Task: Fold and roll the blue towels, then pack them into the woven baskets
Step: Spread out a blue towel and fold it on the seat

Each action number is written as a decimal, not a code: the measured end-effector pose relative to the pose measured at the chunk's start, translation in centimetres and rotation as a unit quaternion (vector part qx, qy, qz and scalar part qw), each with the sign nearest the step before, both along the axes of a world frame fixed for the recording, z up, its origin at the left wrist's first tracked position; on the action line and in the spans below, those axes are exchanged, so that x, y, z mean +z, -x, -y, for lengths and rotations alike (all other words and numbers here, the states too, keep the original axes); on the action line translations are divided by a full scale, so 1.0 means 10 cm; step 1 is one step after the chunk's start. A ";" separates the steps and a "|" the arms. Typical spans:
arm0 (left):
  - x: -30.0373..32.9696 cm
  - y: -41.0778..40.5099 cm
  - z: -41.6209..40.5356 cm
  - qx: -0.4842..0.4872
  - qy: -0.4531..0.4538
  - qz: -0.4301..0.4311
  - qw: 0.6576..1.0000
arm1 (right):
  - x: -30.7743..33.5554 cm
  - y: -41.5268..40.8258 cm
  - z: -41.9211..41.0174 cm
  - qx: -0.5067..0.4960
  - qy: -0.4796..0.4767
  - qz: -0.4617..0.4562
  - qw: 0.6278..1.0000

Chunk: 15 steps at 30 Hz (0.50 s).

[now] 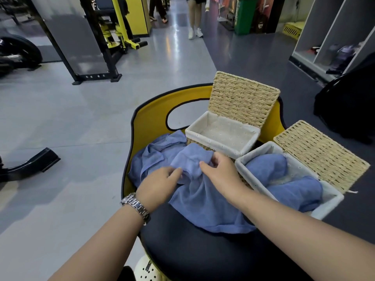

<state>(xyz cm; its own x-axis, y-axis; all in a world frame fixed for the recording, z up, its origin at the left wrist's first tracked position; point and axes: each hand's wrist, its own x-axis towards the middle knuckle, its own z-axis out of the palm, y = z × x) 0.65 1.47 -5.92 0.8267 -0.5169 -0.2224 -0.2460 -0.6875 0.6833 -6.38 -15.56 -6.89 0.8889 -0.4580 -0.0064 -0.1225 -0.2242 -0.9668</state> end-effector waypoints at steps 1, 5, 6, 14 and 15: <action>0.01 0.04 0.04 -0.014 0.034 -0.062 0.997 | 0.03 0.02 -0.02 0.003 0.003 0.013 1.000; -0.03 0.14 0.16 0.028 0.068 -0.011 0.997 | 0.12 0.08 -0.08 0.143 0.078 0.015 0.987; -0.04 0.13 0.17 0.046 0.080 0.016 0.996 | 0.13 0.08 -0.07 0.156 0.093 0.016 0.983; 0.20 0.15 0.16 0.038 0.308 -0.173 0.935 | 0.02 0.02 0.19 0.107 -0.154 -0.199 0.962; 0.21 0.16 0.14 0.016 0.325 -0.214 0.921 | 0.03 0.03 0.18 0.129 -0.225 -0.182 0.949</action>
<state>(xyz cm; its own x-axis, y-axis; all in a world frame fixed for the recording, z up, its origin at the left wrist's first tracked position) -0.97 0.09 -3.82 0.7528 -0.6321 -0.1836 0.1543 -0.1017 0.9828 -6.64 -17.37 -6.60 0.8726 -0.1042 -0.4771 -0.4633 0.1325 -0.8762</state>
